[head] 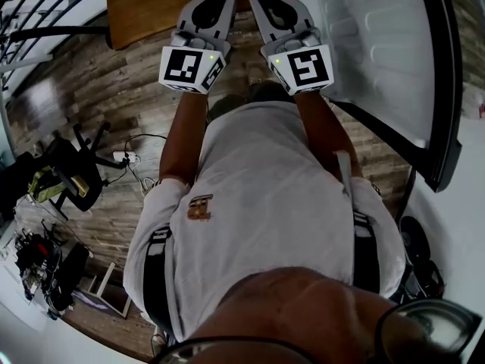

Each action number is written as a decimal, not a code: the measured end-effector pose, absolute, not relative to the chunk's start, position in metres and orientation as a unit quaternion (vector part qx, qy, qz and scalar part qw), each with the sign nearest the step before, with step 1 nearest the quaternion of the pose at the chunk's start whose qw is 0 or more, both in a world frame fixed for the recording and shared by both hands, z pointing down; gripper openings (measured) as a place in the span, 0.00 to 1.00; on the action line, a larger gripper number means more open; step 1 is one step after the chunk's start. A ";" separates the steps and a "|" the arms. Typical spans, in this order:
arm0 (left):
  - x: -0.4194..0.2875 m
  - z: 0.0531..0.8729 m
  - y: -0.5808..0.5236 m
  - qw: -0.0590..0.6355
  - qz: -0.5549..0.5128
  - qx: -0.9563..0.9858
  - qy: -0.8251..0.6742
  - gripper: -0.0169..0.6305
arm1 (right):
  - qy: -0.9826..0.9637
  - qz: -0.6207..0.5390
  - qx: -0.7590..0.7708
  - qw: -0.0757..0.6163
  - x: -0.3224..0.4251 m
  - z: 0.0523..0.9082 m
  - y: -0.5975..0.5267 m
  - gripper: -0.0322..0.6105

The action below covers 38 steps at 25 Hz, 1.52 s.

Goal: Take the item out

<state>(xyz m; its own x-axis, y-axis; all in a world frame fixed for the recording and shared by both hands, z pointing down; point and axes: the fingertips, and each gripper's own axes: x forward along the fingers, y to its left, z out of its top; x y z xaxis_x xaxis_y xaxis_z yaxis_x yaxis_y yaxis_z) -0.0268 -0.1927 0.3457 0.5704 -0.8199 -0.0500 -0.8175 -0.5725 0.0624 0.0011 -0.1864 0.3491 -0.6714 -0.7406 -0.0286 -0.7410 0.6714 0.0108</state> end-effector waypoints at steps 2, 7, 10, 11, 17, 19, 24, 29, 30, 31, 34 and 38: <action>-0.026 0.350 -0.202 0.018 -0.035 0.885 -0.464 0.05 | 0.910 0.003 -0.414 0.013 0.004 0.354 -0.198 0.10; -0.028 0.354 -0.225 0.012 -0.037 0.883 -0.468 0.05 | 0.900 -0.017 -0.435 -0.002 0.005 0.363 -0.226 0.10; -0.038 0.362 -0.242 0.007 -0.036 0.880 -0.473 0.05 | 0.890 -0.042 -0.454 -0.008 0.000 0.376 -0.244 0.11; -0.042 0.367 -0.248 0.006 -0.036 0.879 -0.476 0.05 | 0.886 -0.053 -0.461 -0.008 0.000 0.382 -0.251 0.11; -0.053 0.378 -0.264 0.007 -0.037 0.877 -0.479 0.05 | 0.853 -0.127 -0.505 0.021 0.008 0.399 -0.275 0.11; -0.055 0.378 -0.267 0.009 -0.040 0.880 -0.474 0.05 | 0.840 -0.145 -0.522 0.031 0.011 0.404 -0.283 0.11; -0.056 0.380 -0.271 0.015 -0.038 0.887 -0.459 0.05 | 0.803 -0.217 -0.551 0.069 0.015 0.427 -0.297 0.11; -0.059 0.379 -0.273 0.015 -0.034 0.892 -0.450 0.05 | 0.738 -0.334 -0.566 0.154 0.024 0.459 -0.310 0.11; -0.061 0.380 -0.273 0.015 -0.032 0.893 -0.449 0.05 | 0.722 -0.355 -0.568 0.171 0.026 0.466 -0.311 0.11; -0.063 0.380 -0.272 0.015 -0.031 0.893 -0.449 0.05 | 0.707 -0.373 -0.571 0.186 0.028 0.472 -0.312 0.11; -0.068 0.381 -0.272 0.014 -0.027 0.893 -0.448 0.05 | 0.673 -0.407 -0.579 0.215 0.033 0.490 -0.314 0.11; -0.072 0.381 -0.271 0.010 -0.018 0.894 -0.448 0.05 | 0.638 -0.444 -0.577 0.250 0.035 0.511 -0.317 0.17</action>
<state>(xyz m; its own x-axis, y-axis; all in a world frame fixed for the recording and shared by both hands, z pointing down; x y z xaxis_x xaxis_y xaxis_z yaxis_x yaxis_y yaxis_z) -0.0717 -0.2714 0.3810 0.5974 -0.8016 -0.0237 -0.8008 -0.5979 0.0344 0.0352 -0.3168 0.5111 -0.2082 -0.9588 0.1934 -0.5152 -0.0606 -0.8549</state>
